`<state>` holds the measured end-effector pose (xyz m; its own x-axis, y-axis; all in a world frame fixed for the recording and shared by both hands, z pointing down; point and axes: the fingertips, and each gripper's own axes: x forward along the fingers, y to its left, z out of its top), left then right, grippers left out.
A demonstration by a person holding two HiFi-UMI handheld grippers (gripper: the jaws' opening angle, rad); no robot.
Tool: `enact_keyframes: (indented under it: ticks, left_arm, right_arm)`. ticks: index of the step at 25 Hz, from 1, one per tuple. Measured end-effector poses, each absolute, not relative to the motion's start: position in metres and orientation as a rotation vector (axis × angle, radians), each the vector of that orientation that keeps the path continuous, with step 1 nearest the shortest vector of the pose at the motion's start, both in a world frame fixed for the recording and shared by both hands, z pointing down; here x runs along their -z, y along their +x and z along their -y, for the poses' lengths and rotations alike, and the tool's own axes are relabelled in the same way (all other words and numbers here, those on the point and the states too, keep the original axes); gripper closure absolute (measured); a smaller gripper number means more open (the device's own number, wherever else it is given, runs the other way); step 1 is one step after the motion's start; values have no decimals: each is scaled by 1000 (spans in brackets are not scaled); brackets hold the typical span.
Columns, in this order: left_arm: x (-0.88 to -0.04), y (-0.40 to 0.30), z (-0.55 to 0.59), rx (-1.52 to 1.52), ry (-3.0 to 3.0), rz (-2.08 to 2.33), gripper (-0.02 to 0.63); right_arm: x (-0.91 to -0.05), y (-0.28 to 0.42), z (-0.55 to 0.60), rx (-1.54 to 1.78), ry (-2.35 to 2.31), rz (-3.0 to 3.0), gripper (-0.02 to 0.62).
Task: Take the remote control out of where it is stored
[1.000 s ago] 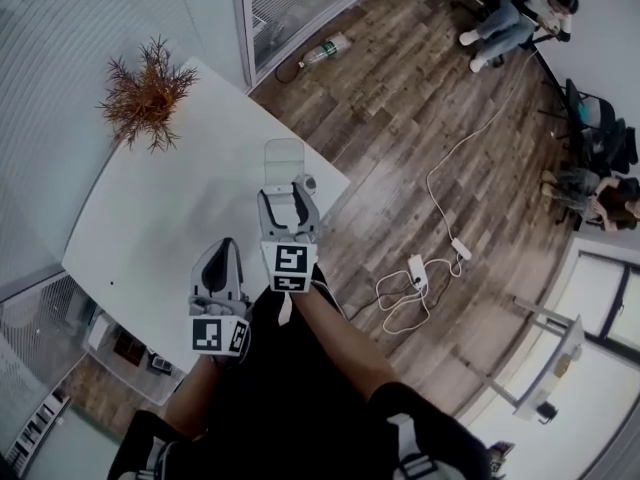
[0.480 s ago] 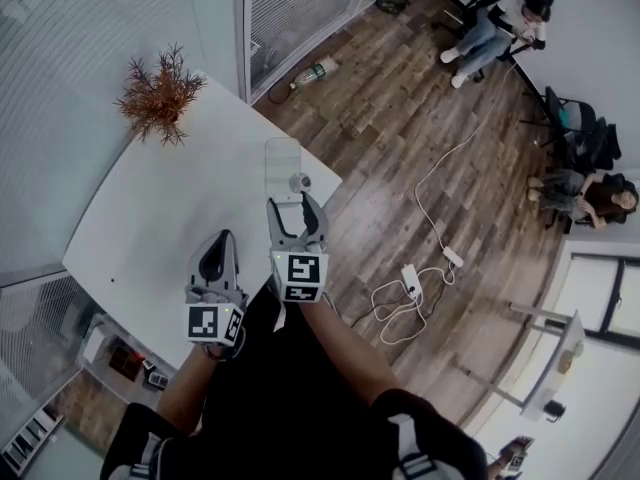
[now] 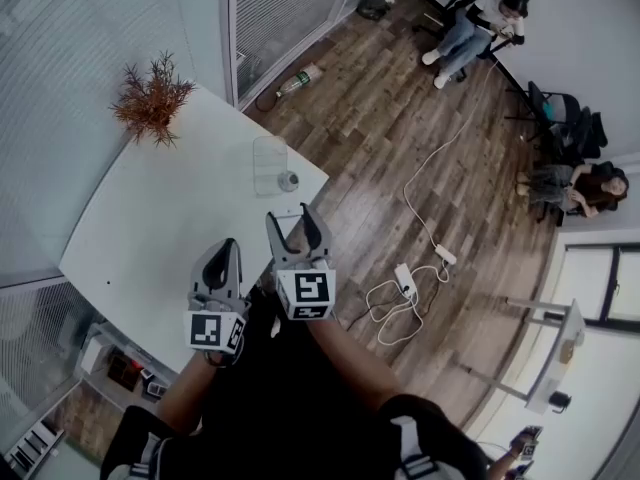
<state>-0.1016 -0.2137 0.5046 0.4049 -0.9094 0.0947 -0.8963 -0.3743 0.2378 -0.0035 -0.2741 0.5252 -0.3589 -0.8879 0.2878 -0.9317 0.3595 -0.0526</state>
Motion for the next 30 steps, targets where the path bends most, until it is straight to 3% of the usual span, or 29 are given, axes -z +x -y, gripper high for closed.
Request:
enact_keyframes:
  ticks: [30]
  left_arm:
    - [-457, -1, 28, 34, 2345, 1870, 601]
  right_arm:
    - [-480, 112, 84, -303, 1431, 2648, 342]
